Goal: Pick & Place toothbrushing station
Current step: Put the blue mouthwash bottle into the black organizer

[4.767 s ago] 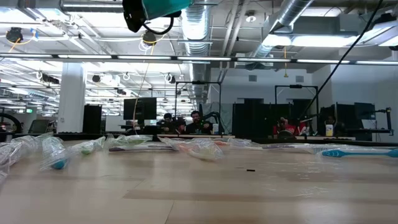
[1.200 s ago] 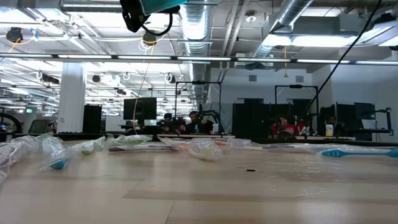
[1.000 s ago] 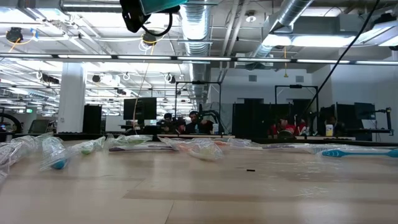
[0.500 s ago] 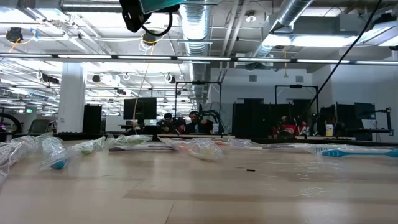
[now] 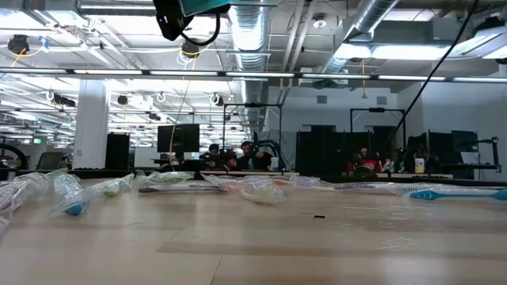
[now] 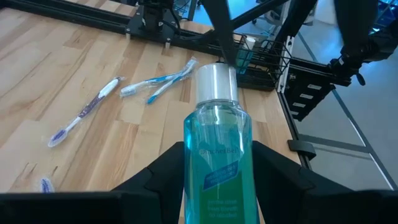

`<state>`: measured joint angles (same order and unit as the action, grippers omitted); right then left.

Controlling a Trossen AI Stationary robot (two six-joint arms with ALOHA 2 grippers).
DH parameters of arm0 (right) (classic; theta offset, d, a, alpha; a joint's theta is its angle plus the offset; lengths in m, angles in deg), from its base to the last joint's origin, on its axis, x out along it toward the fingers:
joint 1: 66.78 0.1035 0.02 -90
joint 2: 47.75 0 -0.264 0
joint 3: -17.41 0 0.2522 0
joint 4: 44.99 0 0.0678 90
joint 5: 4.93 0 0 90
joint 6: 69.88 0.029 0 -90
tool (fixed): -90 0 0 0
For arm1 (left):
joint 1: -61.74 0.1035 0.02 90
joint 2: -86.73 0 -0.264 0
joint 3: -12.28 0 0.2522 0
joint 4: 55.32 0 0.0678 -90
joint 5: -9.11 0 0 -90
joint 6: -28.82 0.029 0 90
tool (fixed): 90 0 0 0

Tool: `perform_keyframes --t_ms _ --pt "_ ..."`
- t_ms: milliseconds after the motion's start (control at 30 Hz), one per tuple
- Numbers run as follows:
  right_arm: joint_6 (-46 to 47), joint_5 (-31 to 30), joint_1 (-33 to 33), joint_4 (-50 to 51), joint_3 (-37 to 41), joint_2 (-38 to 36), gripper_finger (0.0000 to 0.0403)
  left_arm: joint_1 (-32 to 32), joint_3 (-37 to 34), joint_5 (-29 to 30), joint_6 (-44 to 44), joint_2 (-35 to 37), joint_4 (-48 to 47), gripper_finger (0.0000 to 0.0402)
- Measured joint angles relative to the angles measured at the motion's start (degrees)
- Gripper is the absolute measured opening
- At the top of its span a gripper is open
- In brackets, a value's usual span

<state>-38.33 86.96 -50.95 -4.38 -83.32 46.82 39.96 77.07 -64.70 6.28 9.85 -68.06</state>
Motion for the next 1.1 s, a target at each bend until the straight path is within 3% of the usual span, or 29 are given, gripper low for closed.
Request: perform_keyframes --t_ms 267,1100 --pt "0.0 -0.4 -0.3 1.6 0.0 0.3 0.0285 0.0 0.0 -0.6 0.0 0.0 0.2 0.0150" --pt "2.0 -0.4 -2.1 2.7 0.0 0.4 0.0286 0.0 0.0 -0.2 0.8 0.0 3.6 0.0149"
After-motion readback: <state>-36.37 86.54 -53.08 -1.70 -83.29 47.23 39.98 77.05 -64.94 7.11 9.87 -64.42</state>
